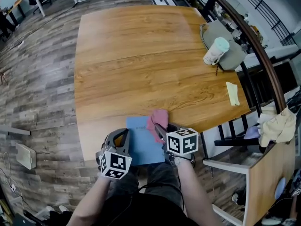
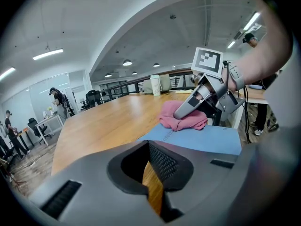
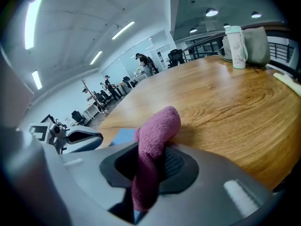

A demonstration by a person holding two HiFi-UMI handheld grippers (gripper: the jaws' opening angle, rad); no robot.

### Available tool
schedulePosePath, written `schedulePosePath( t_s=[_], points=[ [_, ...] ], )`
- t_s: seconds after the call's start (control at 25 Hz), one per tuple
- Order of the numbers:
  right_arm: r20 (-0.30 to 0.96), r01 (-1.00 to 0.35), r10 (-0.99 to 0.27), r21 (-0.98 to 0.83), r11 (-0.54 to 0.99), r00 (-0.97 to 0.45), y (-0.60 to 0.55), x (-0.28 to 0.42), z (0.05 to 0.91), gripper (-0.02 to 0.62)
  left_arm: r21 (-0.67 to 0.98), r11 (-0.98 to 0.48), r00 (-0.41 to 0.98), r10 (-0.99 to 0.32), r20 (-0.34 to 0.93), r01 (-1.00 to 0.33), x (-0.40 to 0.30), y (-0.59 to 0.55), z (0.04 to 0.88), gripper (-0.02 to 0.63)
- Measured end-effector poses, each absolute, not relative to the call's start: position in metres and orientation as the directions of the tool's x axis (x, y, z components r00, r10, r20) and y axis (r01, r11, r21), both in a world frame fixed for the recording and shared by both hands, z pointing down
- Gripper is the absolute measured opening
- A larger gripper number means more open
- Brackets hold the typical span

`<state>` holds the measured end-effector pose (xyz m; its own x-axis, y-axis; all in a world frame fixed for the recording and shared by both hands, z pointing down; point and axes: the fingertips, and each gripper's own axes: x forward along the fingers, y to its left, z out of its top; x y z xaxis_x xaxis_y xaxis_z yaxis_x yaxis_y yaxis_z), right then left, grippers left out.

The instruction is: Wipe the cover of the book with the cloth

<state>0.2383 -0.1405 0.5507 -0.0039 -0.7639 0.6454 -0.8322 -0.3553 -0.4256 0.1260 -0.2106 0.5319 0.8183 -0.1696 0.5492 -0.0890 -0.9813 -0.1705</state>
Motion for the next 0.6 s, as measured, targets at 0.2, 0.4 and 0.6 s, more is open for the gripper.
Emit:
schedulePosePath(
  t_s=[0.2, 0.4, 0.6],
  points=[
    [0.644, -0.831, -0.763, -0.394, -0.392, 0.054, -0.124, 0.249, 0.545, 0.092, -0.169, -0.981, 0.815, -0.174, 0.552, -0.095, 0.124, -0.203, 0.535, -0.003],
    [0.607, -0.833, -0.789, -0.385, -0.397, 0.096, -0.112, 0.248, 0.529, 0.092, -0.169, -0.98, 0.808, -0.182, 0.56, -0.104, 0.112, -0.197, 0.536, -0.003],
    [0.567, -0.836, -0.818, -0.401, -0.375, 0.096, -0.115, 0.237, 0.514, 0.092, -0.176, -0.98, 0.806, -0.174, 0.566, -0.088, 0.103, -0.194, 0.537, -0.003]
  ],
)
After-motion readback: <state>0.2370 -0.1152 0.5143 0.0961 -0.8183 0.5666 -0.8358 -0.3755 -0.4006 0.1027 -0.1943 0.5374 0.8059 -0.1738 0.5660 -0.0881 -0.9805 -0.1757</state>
